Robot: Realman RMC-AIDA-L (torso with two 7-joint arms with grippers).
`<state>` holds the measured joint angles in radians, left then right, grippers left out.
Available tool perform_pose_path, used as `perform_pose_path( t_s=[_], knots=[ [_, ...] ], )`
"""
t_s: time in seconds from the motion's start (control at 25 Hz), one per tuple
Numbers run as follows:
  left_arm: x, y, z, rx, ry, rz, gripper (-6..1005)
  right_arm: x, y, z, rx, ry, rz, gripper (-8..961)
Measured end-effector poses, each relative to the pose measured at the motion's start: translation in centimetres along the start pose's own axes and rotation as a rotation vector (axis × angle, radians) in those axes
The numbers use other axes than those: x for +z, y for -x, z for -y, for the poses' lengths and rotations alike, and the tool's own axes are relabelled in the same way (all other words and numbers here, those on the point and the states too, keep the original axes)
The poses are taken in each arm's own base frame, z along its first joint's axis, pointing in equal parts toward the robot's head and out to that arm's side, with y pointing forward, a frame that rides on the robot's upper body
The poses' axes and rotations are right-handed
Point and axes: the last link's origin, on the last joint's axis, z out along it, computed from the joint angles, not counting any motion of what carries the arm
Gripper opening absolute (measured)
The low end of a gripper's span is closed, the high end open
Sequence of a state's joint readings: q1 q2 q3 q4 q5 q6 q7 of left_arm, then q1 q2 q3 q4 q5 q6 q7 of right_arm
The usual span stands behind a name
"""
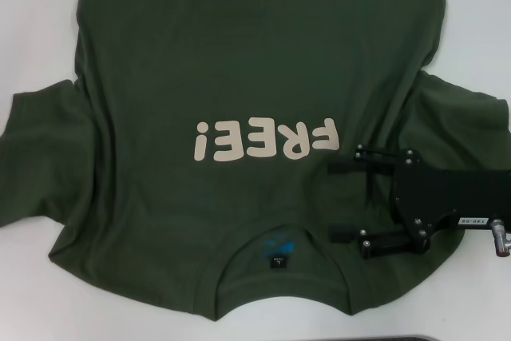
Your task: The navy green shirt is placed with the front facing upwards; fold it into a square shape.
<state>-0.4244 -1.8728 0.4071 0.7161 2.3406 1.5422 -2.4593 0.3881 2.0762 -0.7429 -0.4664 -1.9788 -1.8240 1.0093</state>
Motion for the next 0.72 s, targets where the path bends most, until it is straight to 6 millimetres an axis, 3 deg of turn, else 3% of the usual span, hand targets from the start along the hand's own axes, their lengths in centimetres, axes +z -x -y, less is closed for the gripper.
perform_pose_path(
  t_s=[0.28, 0.44, 0.72],
  knots=[
    [-1.0, 0.0, 0.0, -0.070, 0.001, 0.019, 538, 0.0, 0.0, 0.0, 0.000, -0.001, -0.001, 920],
    [-0.5, 0.1, 0.7, -0.127, -0.075, 0.039, 731, 0.0, 0.0, 0.0, 0.000, -0.002, -0.001, 920],
    [0.3, 0.0, 0.8, -0.145, -0.108, 0.038, 795, 0.1, 0.1, 0.1, 0.009, 0.002, -0.001, 920]
  ],
)
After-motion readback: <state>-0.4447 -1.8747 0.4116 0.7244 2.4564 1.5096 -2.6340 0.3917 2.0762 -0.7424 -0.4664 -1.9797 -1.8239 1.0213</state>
